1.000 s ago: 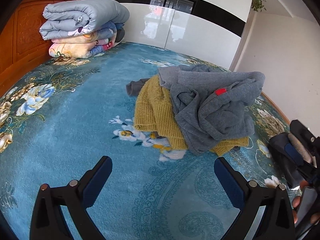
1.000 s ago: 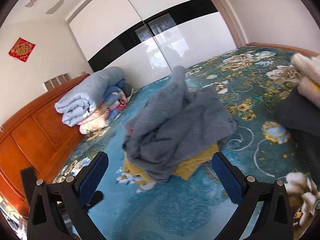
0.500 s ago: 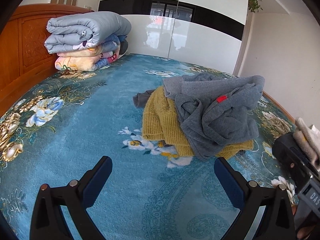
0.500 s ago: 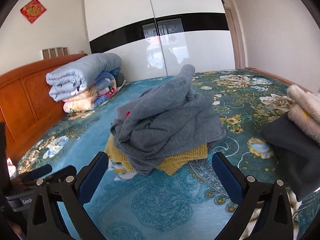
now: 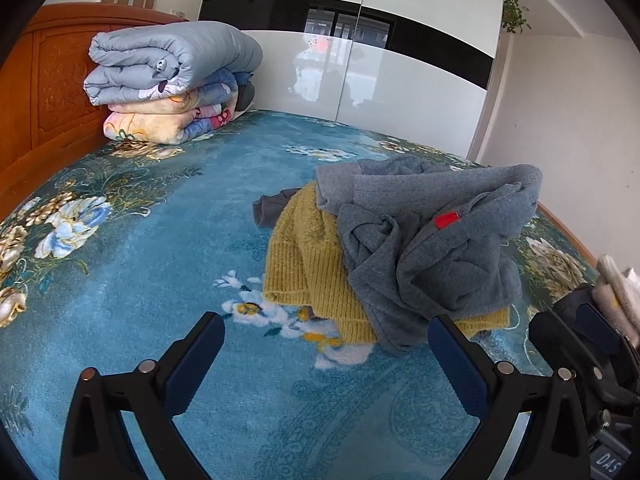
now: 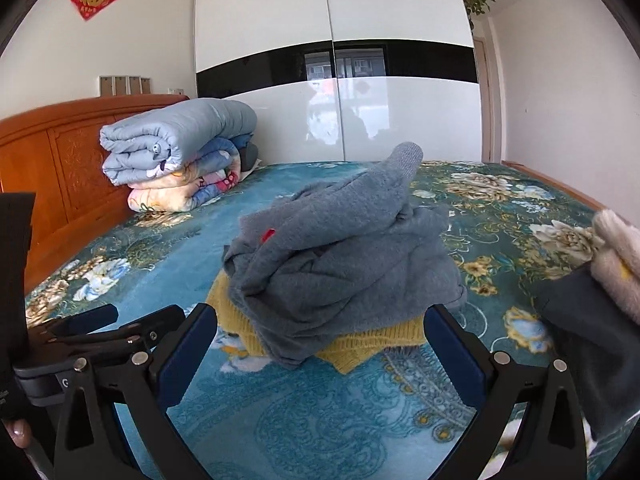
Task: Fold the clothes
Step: 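Approach the grey sweatshirt on the clothes pile with both tools open, then grasp the grey sweatshirt with the right gripper and lift it off the pile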
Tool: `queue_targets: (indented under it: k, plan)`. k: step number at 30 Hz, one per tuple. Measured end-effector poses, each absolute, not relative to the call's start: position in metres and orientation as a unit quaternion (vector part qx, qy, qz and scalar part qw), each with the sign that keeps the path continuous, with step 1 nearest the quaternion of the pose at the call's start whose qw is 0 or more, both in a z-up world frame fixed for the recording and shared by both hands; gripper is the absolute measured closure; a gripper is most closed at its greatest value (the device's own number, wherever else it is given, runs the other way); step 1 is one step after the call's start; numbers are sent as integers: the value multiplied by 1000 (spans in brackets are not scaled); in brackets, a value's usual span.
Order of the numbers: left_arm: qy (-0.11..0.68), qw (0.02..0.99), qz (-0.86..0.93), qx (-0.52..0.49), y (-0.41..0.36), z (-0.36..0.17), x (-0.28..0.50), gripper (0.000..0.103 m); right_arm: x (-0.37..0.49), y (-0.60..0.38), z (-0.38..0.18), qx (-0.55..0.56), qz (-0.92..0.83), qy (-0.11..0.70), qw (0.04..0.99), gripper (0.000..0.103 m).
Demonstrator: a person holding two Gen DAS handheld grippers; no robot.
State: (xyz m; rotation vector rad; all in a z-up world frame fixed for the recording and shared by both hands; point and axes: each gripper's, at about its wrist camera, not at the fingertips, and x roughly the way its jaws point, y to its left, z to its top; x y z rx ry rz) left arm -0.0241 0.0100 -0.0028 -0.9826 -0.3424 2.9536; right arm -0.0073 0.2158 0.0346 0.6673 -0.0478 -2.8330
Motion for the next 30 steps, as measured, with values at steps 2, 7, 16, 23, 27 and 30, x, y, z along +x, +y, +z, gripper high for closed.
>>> queue_targets:
  k: [2, 7, 16, 23, 27, 30]
  plan:
    - [-110, 7, 942, -316, 12, -5, -28, 0, -11, 218, 34, 230, -966, -26, 113, 0]
    - [-89, -2, 946, -310, 20, -6, -31, 0, -16, 222, 28, 243, -963, -30, 113, 0]
    - [-94, 1, 947, -307, 18, 2, -24, 0, -11, 224, 32, 248, -961, -45, 114, 0]
    - [-100, -10, 945, -312, 11, 9, -14, 0, -4, 220, 36, 248, -959, -51, 128, 0]
    - [-113, 8, 936, -332, -1, 14, -1, 0, 5, 214, 45, 233, -962, -40, 139, 0]
    - [-132, -12, 938, -321, -30, 26, 20, 0, 8, 223, 51, 211, -967, -62, 126, 0]
